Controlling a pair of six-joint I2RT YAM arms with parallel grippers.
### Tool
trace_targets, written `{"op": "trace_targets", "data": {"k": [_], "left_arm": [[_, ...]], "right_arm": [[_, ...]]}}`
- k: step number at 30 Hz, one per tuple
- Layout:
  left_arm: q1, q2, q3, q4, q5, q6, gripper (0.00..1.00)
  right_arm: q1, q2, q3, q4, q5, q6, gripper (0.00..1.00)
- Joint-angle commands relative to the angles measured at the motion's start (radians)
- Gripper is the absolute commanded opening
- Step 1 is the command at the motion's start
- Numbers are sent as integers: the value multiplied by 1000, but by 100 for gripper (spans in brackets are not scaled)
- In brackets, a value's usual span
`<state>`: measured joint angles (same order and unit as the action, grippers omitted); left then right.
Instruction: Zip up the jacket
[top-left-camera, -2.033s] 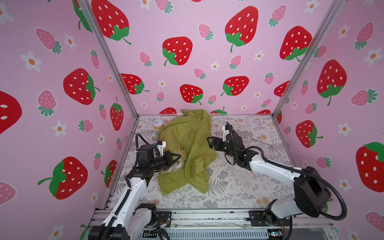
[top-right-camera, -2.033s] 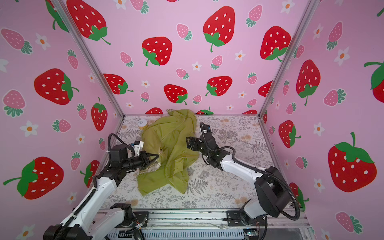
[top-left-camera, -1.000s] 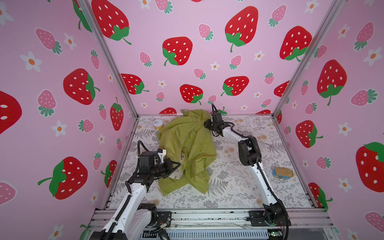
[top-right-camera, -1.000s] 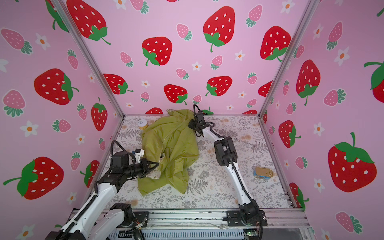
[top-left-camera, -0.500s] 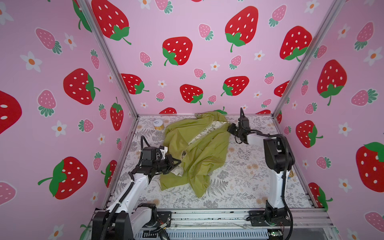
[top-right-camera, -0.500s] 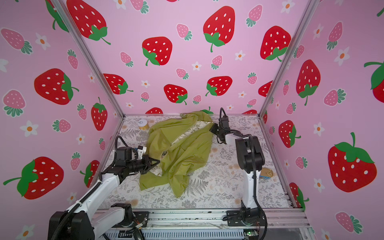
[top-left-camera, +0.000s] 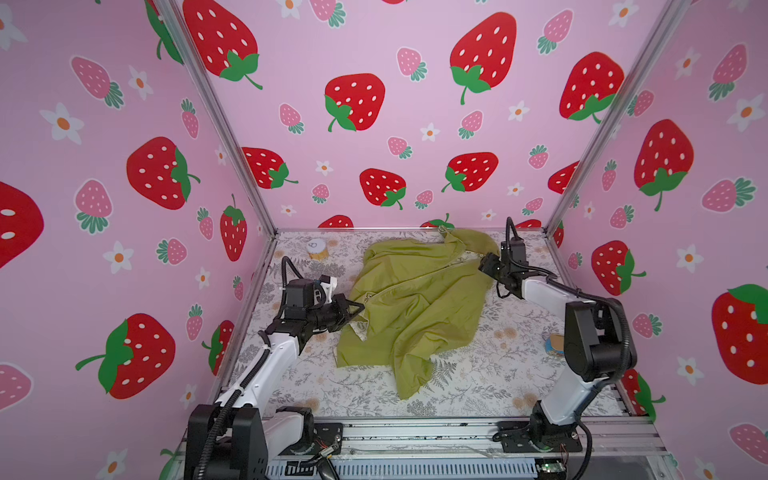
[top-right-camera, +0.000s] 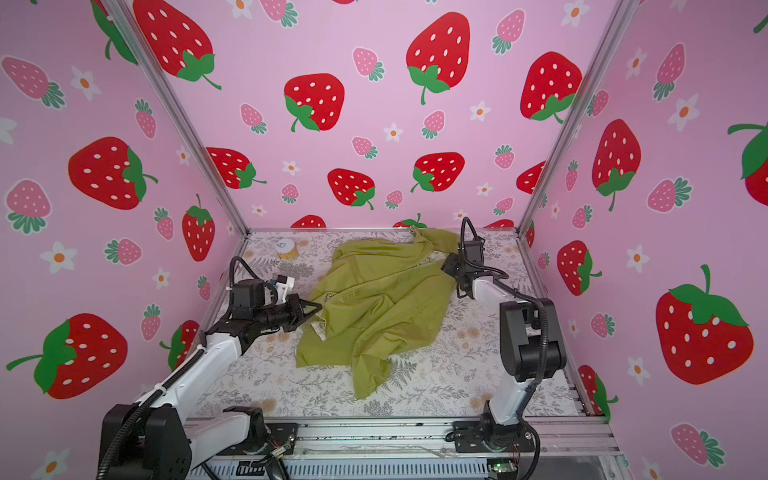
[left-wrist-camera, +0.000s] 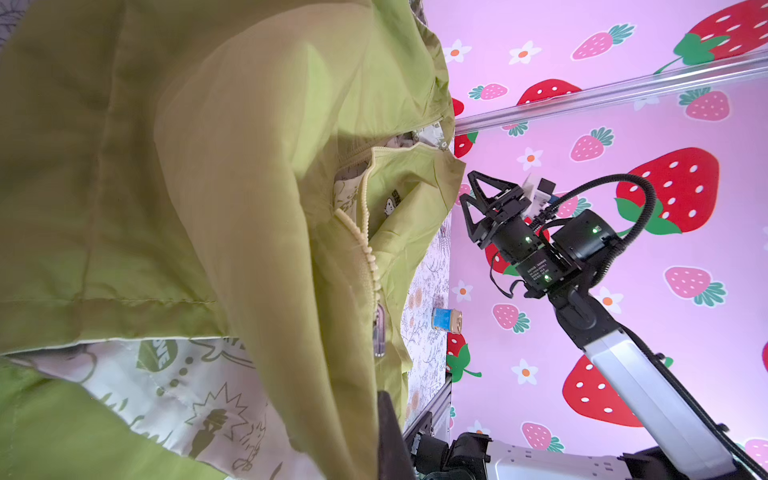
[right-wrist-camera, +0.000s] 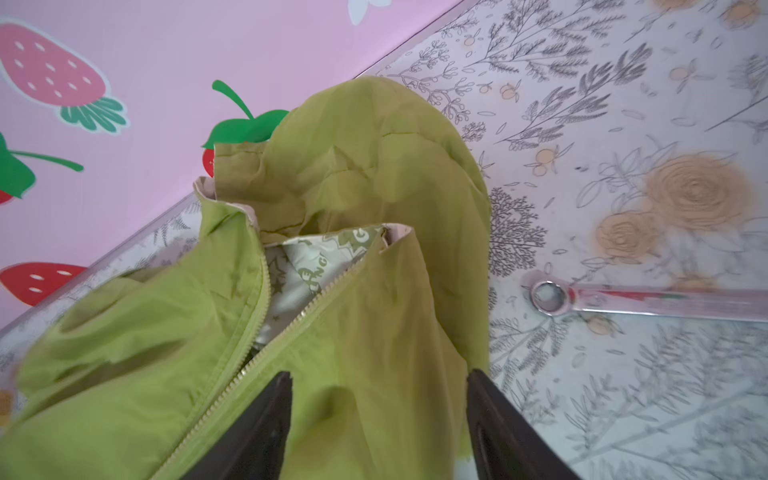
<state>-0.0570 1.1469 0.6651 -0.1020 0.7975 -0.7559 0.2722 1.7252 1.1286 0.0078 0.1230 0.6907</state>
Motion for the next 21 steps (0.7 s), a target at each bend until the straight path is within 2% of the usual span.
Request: {"op": "trace_targets", "data": {"k": [1,5,7,10,12,15,18,21], "left_arm": [[-4,-6,37,31,29,3,0],[-4,-16,12,50,54,2,0],[-5,-26,-5,73,73,-8,0],[-5,-40,-24,83,90,-11,0],[-7,-45,-34,85,102,-12,0],[-9,-48,-58,87,93,-20,0],[-12,-43,-95,133,82,-51,0],[-15,-36,-133,163,70,-69,0]], "right_arm": [[66,-87,66,-218,181,-101,78],[155,-227,-11,-215,309,-179,83],[152,-316,-90,-175,184,-187,83],[162,-402,-167,-79,-193,-195,76],[219,-444,-252,43,-359,-148,75],[353,-435,-300,182,-432,-86,76],[480,-331,-263,242,-466,-50,77],[564,-197,-204,336,-521,-15,78]]}}
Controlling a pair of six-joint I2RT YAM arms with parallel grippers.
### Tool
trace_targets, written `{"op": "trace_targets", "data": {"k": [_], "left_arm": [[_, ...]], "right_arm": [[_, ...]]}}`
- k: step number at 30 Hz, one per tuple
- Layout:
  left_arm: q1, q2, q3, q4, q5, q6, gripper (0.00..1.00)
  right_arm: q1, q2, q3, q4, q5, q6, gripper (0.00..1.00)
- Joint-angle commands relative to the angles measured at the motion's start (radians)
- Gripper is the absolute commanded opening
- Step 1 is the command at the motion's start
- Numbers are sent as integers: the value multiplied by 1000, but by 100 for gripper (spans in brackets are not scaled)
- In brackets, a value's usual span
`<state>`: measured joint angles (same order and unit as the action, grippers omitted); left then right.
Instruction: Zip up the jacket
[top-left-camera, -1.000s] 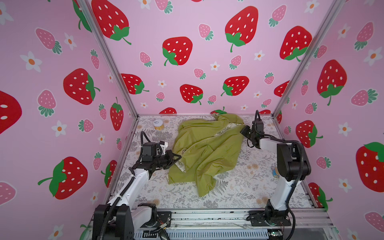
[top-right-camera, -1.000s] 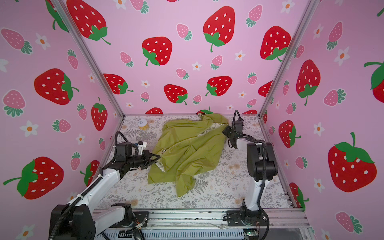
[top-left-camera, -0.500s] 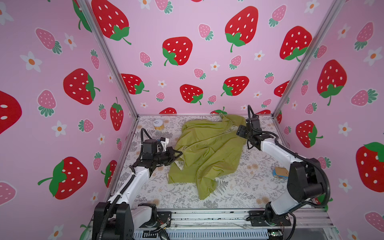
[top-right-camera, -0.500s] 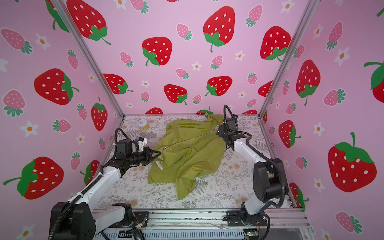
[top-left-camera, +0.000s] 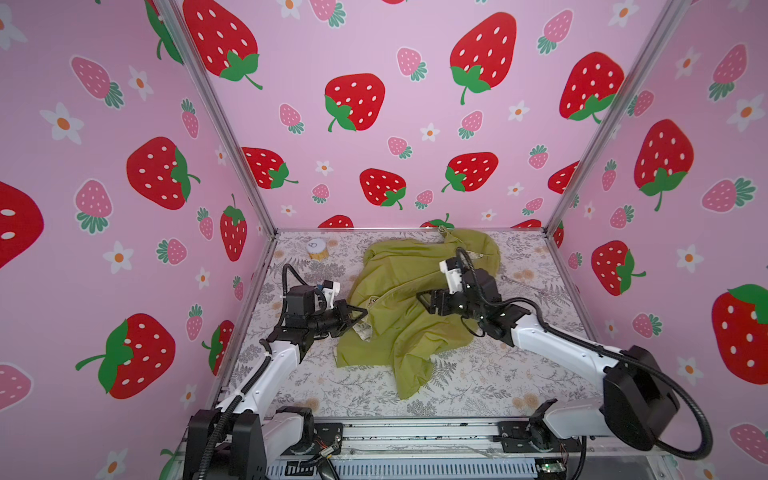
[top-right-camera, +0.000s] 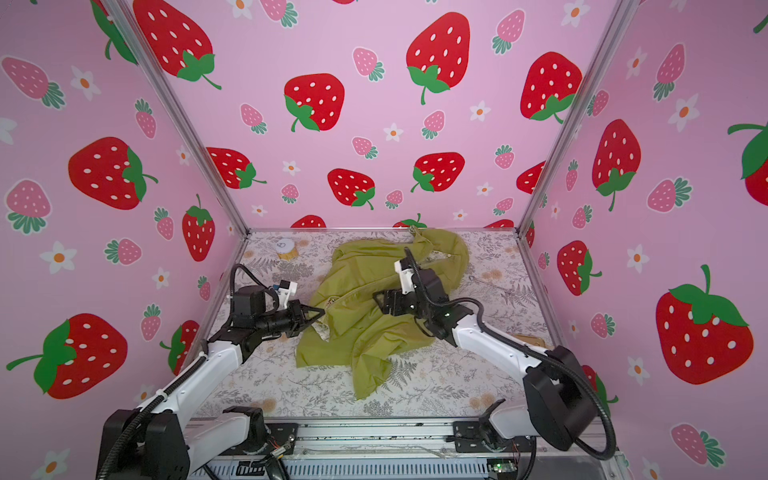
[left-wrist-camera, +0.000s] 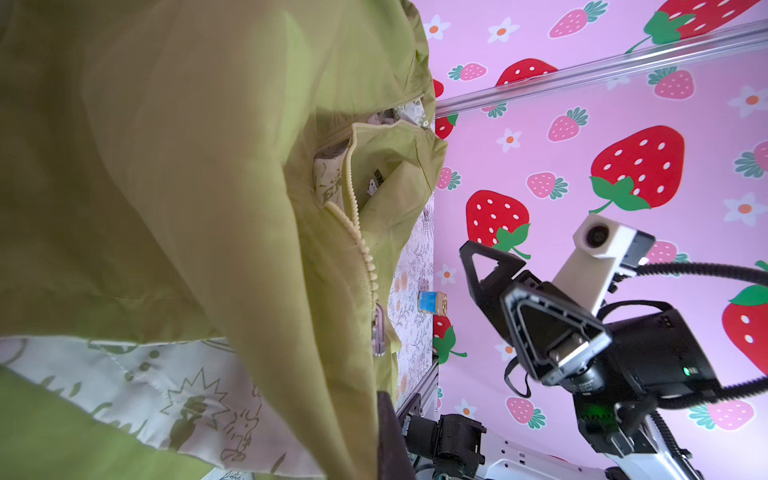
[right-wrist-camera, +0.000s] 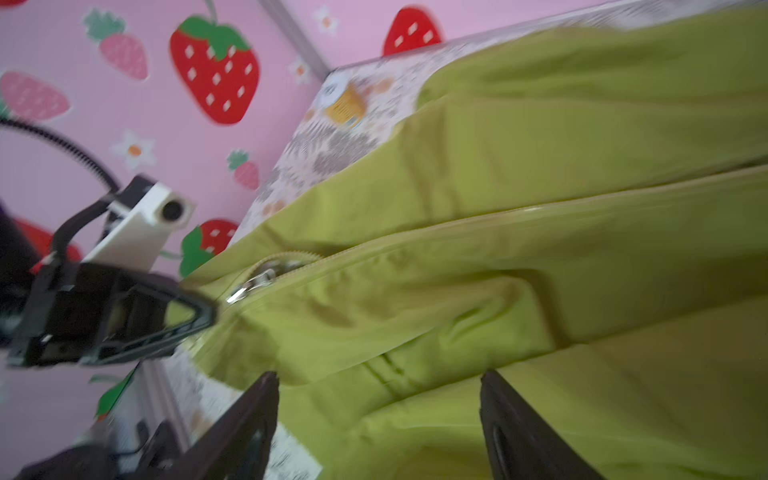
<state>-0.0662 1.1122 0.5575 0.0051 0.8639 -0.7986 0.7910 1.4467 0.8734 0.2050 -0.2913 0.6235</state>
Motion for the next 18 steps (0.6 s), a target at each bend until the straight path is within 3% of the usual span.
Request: {"op": "trace_targets", "data": {"k": [1,9,18], "left_arm": [[-6,1,-39,61,-2,-32,0],[-7,-34,-160,89,-56,-61,0],[-7,-19,-204,112,-69,-53,0]], "right_arm": [[62,129,76,169,-125,66,78],[128,417,238,205,-192,100,74],[152,516,276,197,-228,97,64]]}}
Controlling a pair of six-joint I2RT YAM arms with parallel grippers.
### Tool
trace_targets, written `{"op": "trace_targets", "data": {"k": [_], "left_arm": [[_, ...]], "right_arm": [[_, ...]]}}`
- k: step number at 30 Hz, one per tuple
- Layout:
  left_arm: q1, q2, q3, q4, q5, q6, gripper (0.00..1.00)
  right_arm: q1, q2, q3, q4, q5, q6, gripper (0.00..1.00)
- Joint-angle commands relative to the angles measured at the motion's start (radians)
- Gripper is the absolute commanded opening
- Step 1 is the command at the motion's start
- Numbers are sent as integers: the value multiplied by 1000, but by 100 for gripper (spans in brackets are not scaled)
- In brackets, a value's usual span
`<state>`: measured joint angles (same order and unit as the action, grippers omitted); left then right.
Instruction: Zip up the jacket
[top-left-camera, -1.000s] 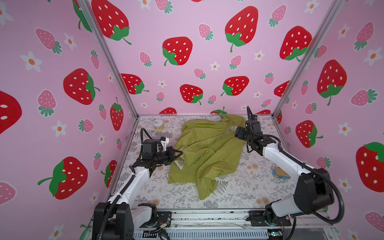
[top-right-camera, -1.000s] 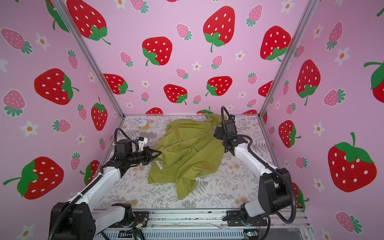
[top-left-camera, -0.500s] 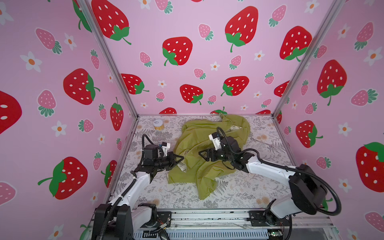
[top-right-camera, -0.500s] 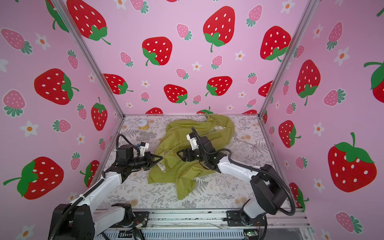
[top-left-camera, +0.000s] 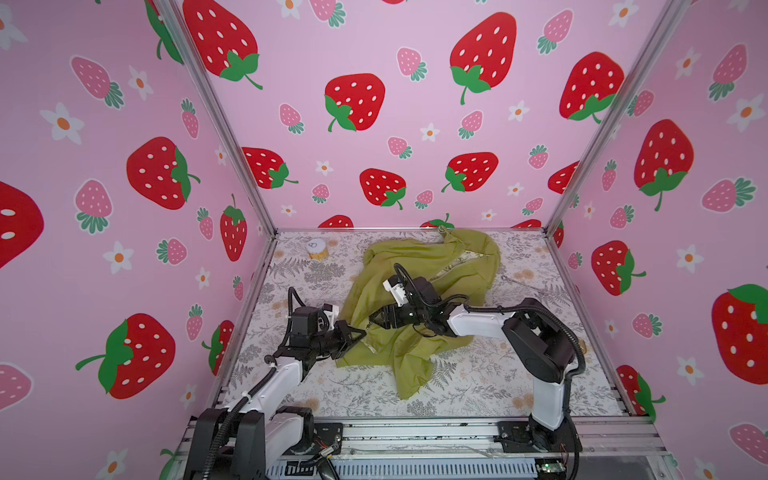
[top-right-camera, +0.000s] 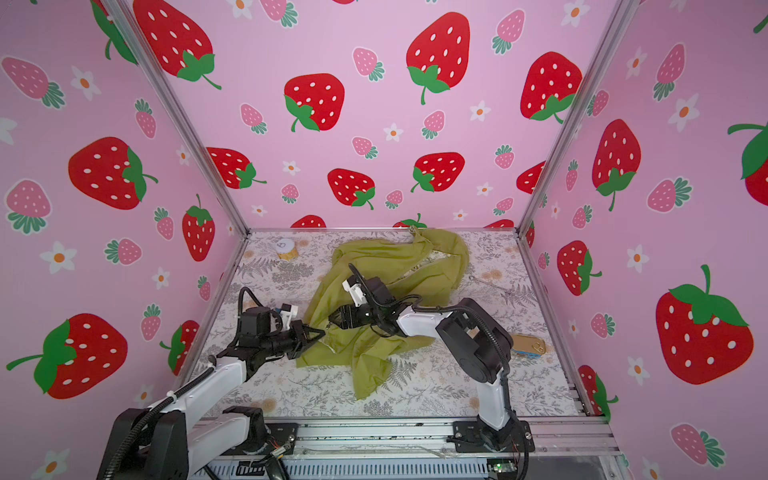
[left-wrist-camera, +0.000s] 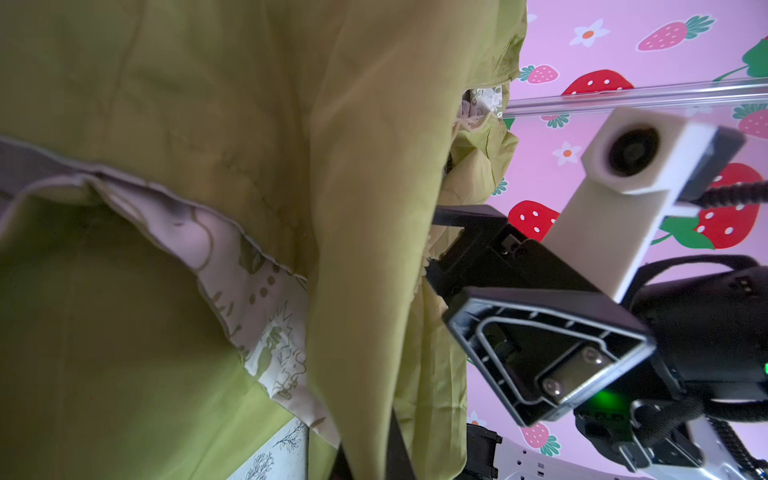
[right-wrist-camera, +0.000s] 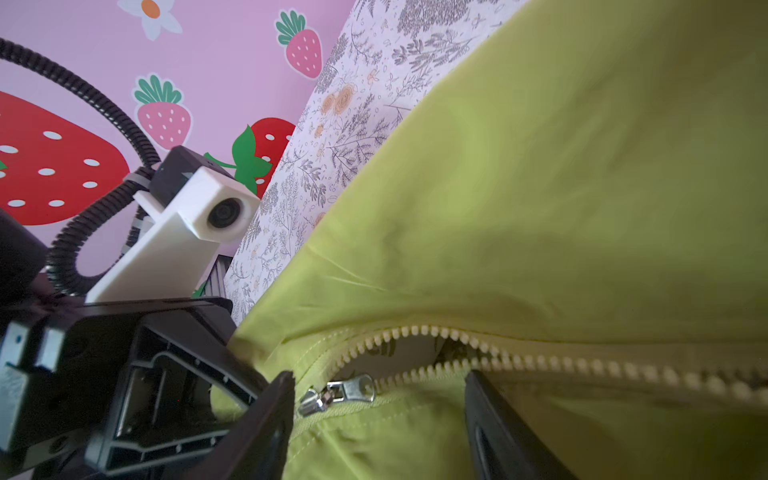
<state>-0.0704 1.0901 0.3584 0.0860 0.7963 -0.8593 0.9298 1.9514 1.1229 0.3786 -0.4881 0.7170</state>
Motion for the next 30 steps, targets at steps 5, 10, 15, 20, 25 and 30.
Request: {"op": "trace_targets", "data": {"k": [5,10,15,20,25,30], "left_arm": [[-3,32,-7,51,9,9,0],[-3,34,-8,53,14,12,0],[-3,32,-8,52,12,11,0],[-3,28,-7,53,18,12,0],[-2,23,-3,52,21,11,0],[-3,26,-4,53,20,12,0]], "right_arm": [[27,39,43,28,-44,-5,61],[31,44,56,58,-65,-10,59],[33,70,69,48,-70,-11,59],[31,84,68,48,-58,-19,65],[31,91,67,72,-100,-11,65],[29,70,23,148,-153,27,59]]}}
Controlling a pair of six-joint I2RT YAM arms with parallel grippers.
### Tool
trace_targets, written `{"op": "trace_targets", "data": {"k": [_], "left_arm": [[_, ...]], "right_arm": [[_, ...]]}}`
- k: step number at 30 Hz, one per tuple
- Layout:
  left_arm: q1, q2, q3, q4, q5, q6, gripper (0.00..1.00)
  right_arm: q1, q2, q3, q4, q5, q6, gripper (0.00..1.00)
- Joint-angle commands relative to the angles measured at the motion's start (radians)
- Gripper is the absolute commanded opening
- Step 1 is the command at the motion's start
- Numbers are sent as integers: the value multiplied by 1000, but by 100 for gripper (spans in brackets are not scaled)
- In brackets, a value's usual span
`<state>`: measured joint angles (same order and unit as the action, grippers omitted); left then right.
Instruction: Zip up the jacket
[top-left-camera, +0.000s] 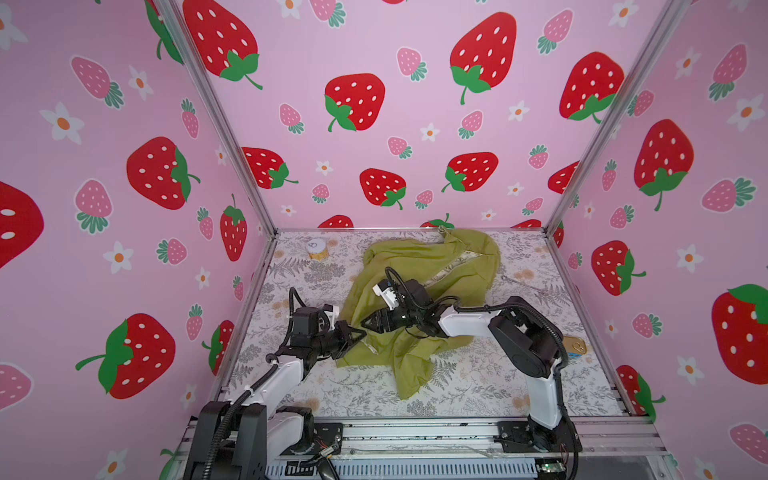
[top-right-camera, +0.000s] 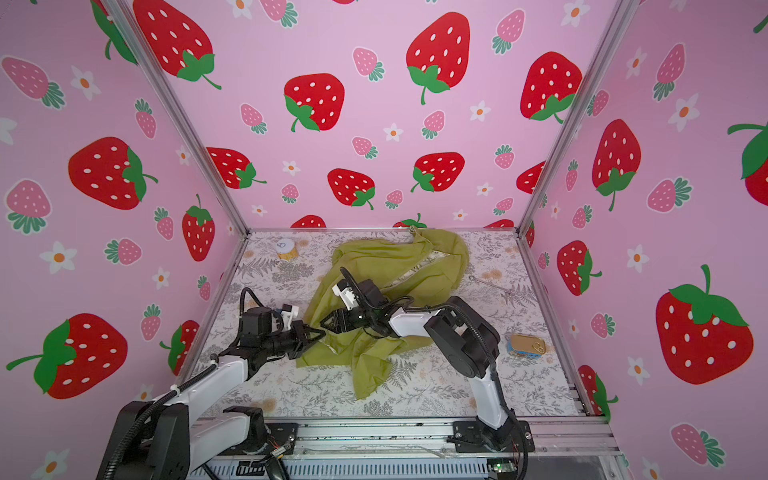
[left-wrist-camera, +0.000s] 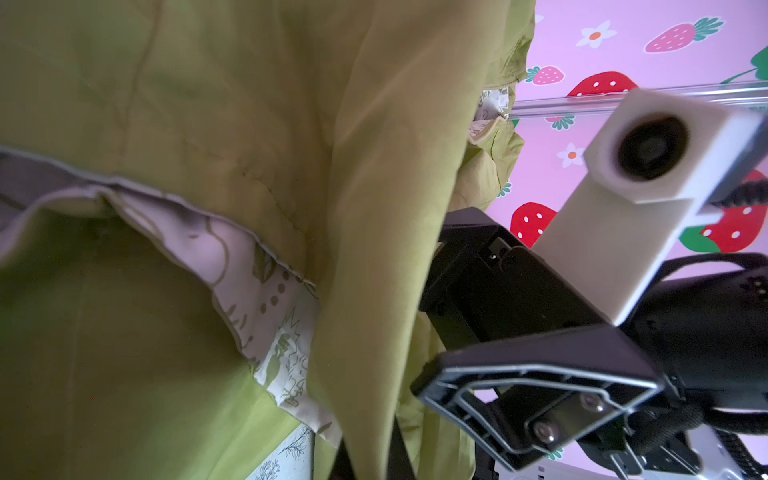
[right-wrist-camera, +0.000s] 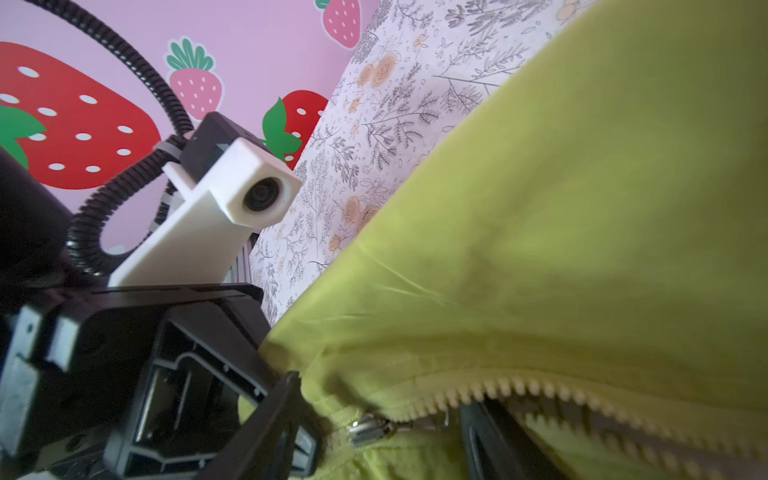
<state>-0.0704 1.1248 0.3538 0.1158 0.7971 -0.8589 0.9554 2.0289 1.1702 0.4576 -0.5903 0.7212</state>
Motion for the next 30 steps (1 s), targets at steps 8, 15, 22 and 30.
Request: {"op": "trace_targets", "data": {"k": [8,15,22,30], "left_arm": [[-3,-6,8,6,16,17,0],[-3,-7,7,5,16,16,0],[-3,10,9,22,9,12,3],[-9,92,8,132,-5,-37,37]], "right_arm": [[-4,-47,-110,178,-66,91,49],[-9,-81,-153,243,-68,133,43],[-17,-83,-168,266,-54,160,43],[-37,-106,-217,318,-28,203,43]]}}
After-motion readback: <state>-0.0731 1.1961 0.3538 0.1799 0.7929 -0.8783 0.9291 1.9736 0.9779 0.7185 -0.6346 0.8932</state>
